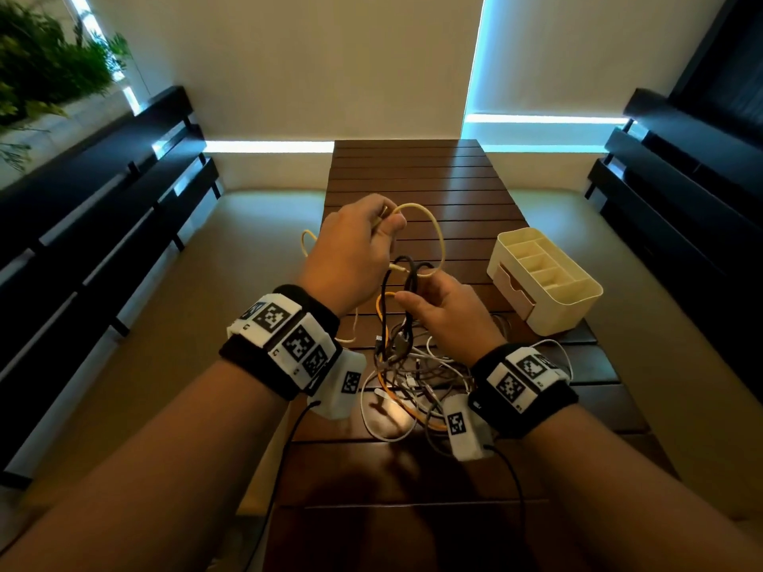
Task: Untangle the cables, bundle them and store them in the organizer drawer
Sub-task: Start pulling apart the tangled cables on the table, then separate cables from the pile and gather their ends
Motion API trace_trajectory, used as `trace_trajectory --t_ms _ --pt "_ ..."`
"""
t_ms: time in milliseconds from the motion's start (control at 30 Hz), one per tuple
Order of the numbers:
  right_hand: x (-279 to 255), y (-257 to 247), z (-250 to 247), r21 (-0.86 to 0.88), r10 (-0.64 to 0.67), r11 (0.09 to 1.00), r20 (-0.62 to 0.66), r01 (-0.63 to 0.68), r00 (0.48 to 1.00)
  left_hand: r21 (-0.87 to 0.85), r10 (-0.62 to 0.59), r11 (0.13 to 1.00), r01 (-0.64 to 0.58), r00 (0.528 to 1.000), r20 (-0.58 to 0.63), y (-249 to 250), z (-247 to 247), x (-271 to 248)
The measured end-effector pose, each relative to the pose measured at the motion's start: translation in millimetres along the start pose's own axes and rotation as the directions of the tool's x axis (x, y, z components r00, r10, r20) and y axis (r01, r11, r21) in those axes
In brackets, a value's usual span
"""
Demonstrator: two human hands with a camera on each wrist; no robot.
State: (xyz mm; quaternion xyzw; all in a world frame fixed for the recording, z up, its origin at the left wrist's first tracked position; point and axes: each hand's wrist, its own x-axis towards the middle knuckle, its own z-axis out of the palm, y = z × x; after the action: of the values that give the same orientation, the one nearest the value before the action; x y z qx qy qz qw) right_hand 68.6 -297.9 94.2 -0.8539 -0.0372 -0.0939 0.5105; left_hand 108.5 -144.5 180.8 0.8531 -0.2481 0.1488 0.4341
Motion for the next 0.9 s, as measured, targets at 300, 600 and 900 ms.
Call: trace_trajectory --t_ms 300,600,900 --pt "-8 59 4 -0.445 0.282 0.871 0.109 -0.206 0.953 -0.135 -0.044 0.991 0.020 0.984 -0.173 2 -17 7" --pt "0 47 -19 -0.248 0.309 0.914 -0.093 -0.322 0.947 0.104 -0.060 0.993 0.053 0.997 0.058 -14 5 -5" --pt "-21 -44 -37 0.065 -0.090 0.994 0.005 0.090 0.996 0.045 -0.047 0.998 0.033 0.940 0.339 -16 17 -20"
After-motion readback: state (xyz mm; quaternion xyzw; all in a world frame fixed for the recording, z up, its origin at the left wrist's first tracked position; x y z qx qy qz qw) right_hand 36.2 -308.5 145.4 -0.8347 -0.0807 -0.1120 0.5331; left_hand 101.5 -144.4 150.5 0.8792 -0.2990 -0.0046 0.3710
